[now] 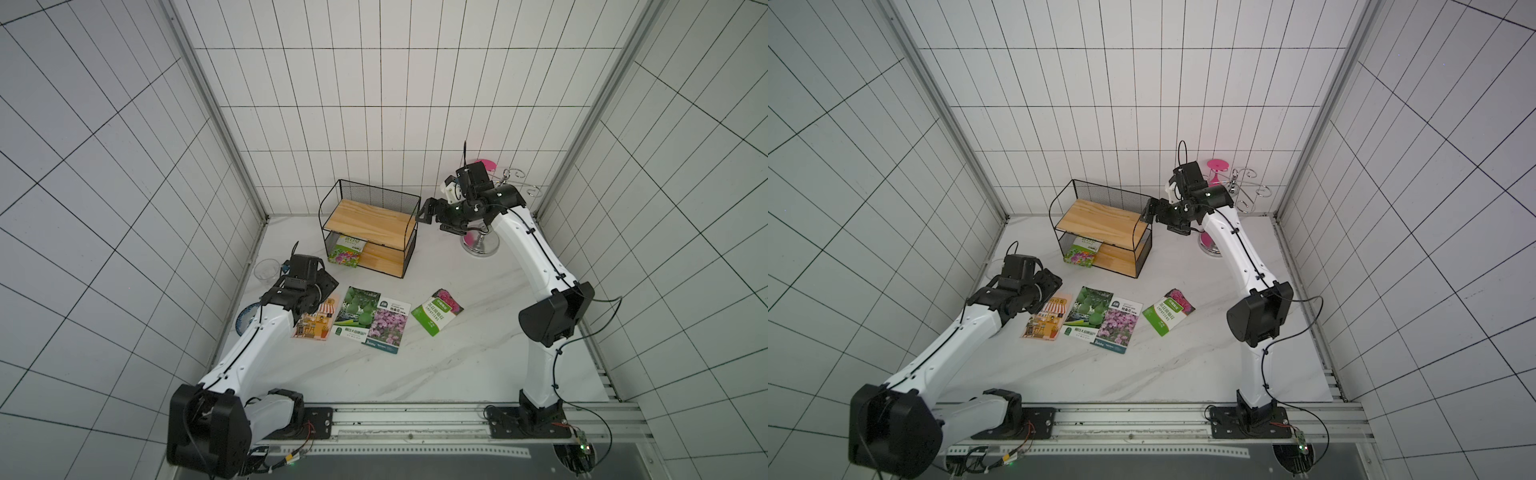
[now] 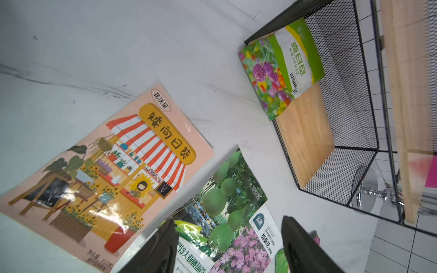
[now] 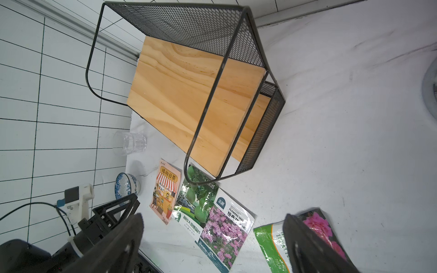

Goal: Take the seed bag off the shelf
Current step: Place the seed packet at the center of the board, then pick up the seed packet from the shelf.

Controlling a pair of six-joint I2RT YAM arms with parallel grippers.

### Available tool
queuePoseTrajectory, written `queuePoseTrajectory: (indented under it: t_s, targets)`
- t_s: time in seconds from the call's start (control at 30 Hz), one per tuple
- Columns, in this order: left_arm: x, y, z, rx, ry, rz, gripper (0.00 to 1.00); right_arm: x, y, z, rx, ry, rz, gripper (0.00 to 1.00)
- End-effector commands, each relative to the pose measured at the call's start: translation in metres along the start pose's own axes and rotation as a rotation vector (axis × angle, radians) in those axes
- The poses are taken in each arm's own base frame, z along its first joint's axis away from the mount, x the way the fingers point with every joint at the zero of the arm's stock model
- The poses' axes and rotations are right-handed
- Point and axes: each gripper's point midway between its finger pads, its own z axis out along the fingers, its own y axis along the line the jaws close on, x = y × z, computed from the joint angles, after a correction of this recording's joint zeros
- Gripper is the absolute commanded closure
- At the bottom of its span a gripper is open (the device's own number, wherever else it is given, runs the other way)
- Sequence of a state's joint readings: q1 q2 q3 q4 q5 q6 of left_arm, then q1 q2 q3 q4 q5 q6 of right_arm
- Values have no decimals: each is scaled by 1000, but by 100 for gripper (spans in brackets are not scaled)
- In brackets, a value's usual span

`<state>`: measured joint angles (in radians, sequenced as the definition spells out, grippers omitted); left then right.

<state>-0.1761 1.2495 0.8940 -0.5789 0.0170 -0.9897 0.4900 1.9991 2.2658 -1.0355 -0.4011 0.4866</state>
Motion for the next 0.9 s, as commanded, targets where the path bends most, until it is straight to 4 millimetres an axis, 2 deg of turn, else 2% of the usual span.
queuePoseTrajectory:
  t_s: [0.0,0.07,0.17,0.3,0.4,0.63,0.87]
  targets:
    - [-16,-25,31,40,6,-21,28,-14,11,-12,-31,-50,-9,4]
    - [-19,-37,54,48,48,-35,27,-15,12,-10,-34,-50,-4,4]
    - [-26,-57,90,85,73,-55,16,-15,16,-8,-59,-43,17,3]
    - [-34,-75,130,124,94,-81,16,-18,25,-8,-90,-53,30,4]
    - [-40,-86,150,143,92,-95,16,-19,26,-8,-95,-55,31,4]
    - [-47,-97,185,168,88,-102,16,-16,22,-1,-86,-39,30,4]
    - [-44,-90,199,157,94,-138,16,-17,20,3,-85,-34,28,4]
